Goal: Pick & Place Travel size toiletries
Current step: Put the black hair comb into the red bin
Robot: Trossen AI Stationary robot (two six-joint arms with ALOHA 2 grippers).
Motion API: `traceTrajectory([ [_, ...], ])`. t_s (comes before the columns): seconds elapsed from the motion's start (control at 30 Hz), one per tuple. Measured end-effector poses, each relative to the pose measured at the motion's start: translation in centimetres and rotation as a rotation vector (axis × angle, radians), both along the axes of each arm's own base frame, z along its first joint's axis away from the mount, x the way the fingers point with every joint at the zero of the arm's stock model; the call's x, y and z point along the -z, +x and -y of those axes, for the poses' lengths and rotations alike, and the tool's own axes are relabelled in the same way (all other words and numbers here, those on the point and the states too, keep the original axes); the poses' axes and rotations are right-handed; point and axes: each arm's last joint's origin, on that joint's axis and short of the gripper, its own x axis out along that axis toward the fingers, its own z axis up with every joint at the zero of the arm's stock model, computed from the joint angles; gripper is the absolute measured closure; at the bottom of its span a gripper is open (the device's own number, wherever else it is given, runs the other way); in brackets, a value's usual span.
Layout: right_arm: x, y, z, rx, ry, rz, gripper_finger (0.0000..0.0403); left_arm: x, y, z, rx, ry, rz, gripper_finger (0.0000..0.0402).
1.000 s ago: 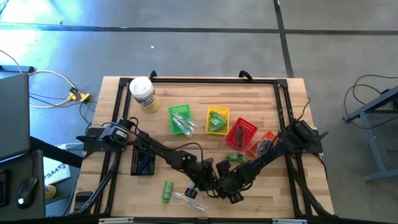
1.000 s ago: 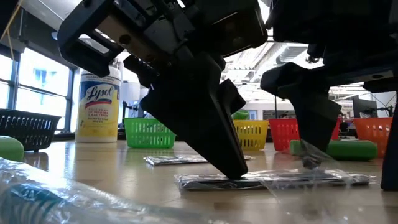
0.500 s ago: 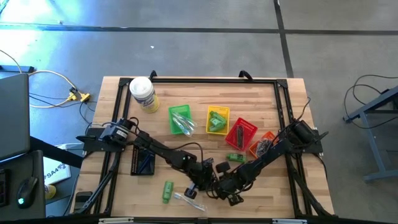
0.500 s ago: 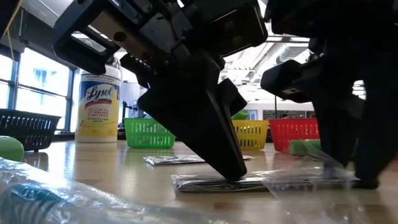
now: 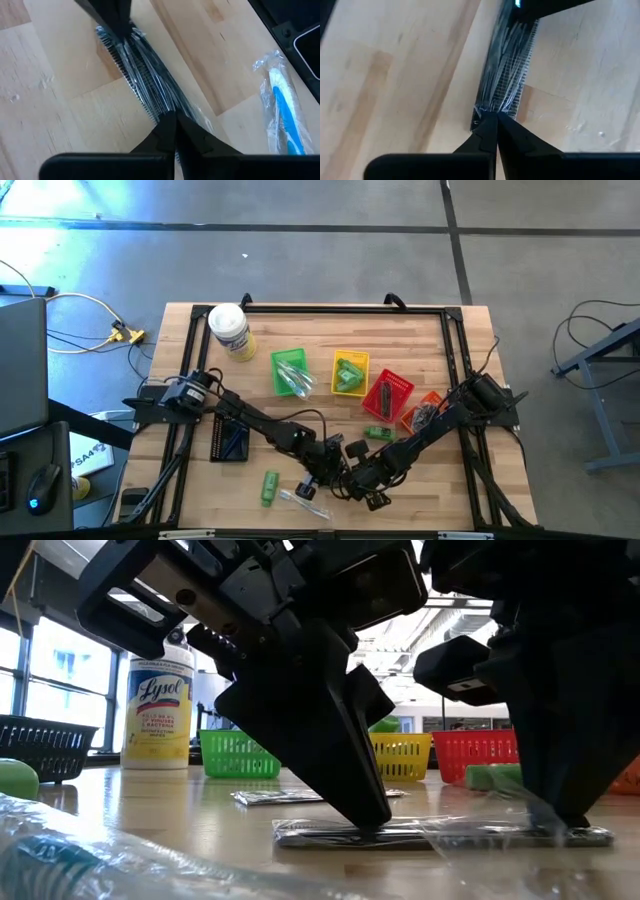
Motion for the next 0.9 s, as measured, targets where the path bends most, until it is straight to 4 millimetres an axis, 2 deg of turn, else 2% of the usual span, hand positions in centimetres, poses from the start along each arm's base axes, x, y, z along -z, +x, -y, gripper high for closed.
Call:
traceTrajectory([
  [0.1,0.1,0.1,0.0,0.018,0.011,-0.006,0.04,-1.4,-0.3,-0.1,-0.001,0.006,0.021,0.0393],
  [0.2,0.2,0.3,0.1,0.035,0.029,-0.001,0.04,-2.6,-0.9,-0.1,-0.003,0.045,0.019,0.0372],
  [0.37,0.2,0.4,0.0,0.054,0.037,0.002,0.04,-3.4,-1.6,-0.1,-0.061,0.139,0.021,0.0297],
  [0.47,0.2,0.4,0.0,0.059,0.042,0.004,0.04,-3.2,-2.2,0.2,-0.07,0.146,-0.041,0.0245],
  [0.57,0.3,0.5,0.0,0.059,0.042,0.008,0.04,-2.9,-3.0,0.8,-0.076,0.138,-0.111,0.0212],
  [0.7,0.3,0.5,0.1,0.057,0.042,0.011,0.04,-3.0,-3.8,2.0,-0.052,0.159,-0.128,0.0204],
  [0.9,0.3,0.6,0.1,0.055,0.047,0.011,0.04,-3.1,-4.1,2.6,-0.055,0.188,-0.112,0.0219],
])
